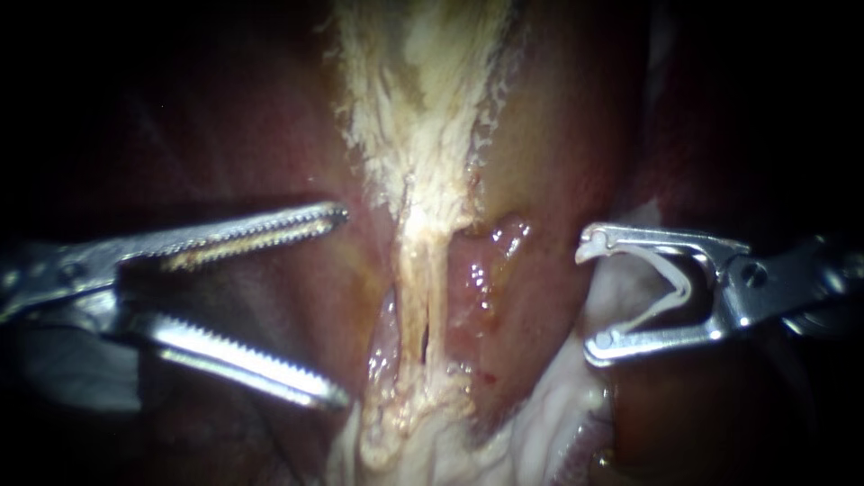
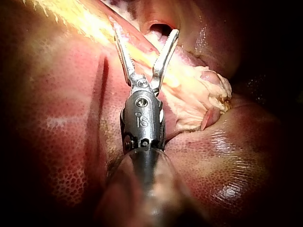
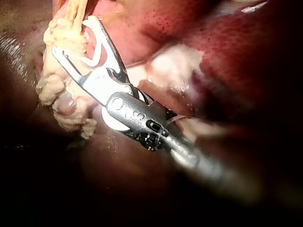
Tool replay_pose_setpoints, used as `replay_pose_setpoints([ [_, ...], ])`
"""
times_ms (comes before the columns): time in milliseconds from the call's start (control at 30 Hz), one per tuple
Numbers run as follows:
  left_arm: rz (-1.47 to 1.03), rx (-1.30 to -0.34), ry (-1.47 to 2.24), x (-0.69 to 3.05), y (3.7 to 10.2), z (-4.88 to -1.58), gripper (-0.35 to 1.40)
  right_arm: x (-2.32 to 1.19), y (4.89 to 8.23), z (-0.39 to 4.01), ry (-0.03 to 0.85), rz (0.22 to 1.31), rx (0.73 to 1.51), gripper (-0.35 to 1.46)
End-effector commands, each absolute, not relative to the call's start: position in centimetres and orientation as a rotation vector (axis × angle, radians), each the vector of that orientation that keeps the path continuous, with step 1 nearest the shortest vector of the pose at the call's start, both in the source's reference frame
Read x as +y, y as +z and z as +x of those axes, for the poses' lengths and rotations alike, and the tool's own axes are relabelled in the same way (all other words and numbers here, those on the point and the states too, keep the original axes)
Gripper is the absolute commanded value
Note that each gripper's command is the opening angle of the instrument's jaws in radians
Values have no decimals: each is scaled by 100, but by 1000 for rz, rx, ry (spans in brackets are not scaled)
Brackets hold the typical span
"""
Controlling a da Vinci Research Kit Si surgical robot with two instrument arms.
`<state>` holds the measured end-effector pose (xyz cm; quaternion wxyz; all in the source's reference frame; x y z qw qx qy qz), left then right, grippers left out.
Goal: Grabbing gallbladder
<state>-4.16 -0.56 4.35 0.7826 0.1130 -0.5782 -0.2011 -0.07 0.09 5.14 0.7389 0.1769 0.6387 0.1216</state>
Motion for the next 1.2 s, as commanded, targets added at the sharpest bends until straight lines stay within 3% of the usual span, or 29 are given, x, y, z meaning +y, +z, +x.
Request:
replay_pose_setpoints([
  [33,244,-1248,-434,-56,435,-416,79,9,514,-7,267,388,1402,58],
  [400,230,-1195,-650,-55,436,-420,78,9,514,-7,267,388,1402,58],
  [600,253,-1118,-791,-51,438,-448,56,9,514,-7,267,388,1402,58],
  [867,238,-1059,-884,-41,445,-488,47,9,514,-7,267,388,1402,58],
  [1200,164,-982,-956,-41,452,-477,42,9,514,-8,266,389,1401,58],
])
